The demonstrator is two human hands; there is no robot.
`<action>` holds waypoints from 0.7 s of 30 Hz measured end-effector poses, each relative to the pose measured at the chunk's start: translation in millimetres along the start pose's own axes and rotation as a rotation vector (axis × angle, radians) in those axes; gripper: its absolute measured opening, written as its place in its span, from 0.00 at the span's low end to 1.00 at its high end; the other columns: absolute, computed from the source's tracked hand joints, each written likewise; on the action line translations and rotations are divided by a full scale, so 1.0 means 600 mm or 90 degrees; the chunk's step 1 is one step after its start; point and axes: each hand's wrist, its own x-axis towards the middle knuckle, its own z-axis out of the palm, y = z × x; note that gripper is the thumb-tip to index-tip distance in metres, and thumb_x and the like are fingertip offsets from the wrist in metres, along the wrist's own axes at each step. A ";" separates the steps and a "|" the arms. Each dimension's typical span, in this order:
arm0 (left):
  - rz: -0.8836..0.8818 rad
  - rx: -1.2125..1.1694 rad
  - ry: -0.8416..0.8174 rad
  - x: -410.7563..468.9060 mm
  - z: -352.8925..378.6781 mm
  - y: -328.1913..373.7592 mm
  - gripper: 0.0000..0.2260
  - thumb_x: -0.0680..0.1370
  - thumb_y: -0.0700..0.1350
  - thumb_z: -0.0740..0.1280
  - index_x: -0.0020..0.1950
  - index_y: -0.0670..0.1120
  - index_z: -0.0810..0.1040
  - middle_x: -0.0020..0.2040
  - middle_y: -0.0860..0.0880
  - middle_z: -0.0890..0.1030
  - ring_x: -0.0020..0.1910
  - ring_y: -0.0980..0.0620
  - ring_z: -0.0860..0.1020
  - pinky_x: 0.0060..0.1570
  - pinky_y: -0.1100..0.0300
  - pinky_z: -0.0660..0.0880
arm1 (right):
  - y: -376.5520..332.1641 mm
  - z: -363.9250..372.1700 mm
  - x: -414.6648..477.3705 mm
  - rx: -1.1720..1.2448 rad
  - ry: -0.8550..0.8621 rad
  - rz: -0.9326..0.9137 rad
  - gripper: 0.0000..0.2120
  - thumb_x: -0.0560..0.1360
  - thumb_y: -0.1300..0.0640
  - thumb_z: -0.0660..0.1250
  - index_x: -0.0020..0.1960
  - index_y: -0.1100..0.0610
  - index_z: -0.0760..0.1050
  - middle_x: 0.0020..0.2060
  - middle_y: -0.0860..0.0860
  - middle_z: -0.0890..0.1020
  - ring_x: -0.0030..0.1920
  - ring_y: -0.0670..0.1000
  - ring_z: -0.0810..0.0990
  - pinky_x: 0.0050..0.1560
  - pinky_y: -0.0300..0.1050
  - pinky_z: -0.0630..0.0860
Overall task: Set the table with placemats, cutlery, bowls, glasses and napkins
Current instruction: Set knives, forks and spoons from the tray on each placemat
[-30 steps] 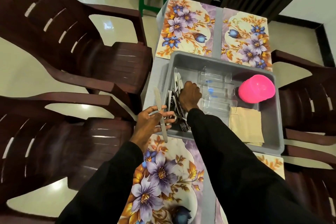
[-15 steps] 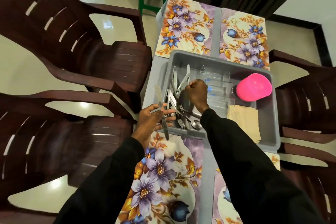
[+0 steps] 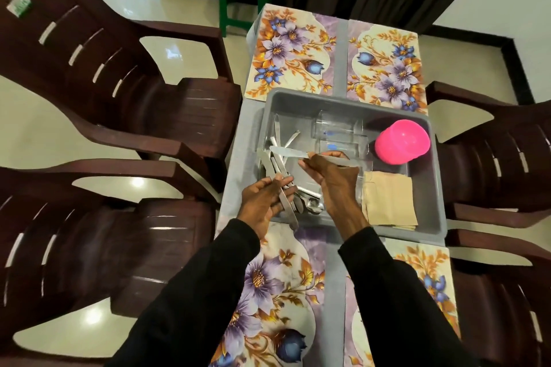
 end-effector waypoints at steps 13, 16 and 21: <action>0.106 -0.092 0.083 -0.004 0.002 0.015 0.12 0.81 0.44 0.69 0.60 0.37 0.79 0.51 0.42 0.84 0.51 0.42 0.85 0.50 0.48 0.83 | 0.087 -0.033 -0.077 -0.143 0.054 0.013 0.11 0.73 0.52 0.77 0.51 0.58 0.85 0.44 0.53 0.88 0.44 0.52 0.87 0.43 0.48 0.84; 0.132 -0.095 0.161 -0.004 -0.014 0.037 0.08 0.81 0.42 0.69 0.57 0.39 0.81 0.45 0.43 0.85 0.44 0.42 0.87 0.47 0.48 0.85 | 0.075 -0.043 -0.007 -0.338 0.060 -0.125 0.07 0.78 0.56 0.72 0.53 0.59 0.84 0.45 0.49 0.87 0.43 0.43 0.84 0.48 0.42 0.83; 0.084 -0.016 0.154 -0.017 -0.032 0.042 0.09 0.81 0.40 0.68 0.60 0.38 0.80 0.52 0.40 0.86 0.43 0.40 0.86 0.40 0.51 0.84 | 0.090 0.006 0.166 -0.851 -0.308 -0.289 0.20 0.78 0.68 0.66 0.69 0.59 0.72 0.67 0.58 0.76 0.68 0.56 0.74 0.69 0.49 0.72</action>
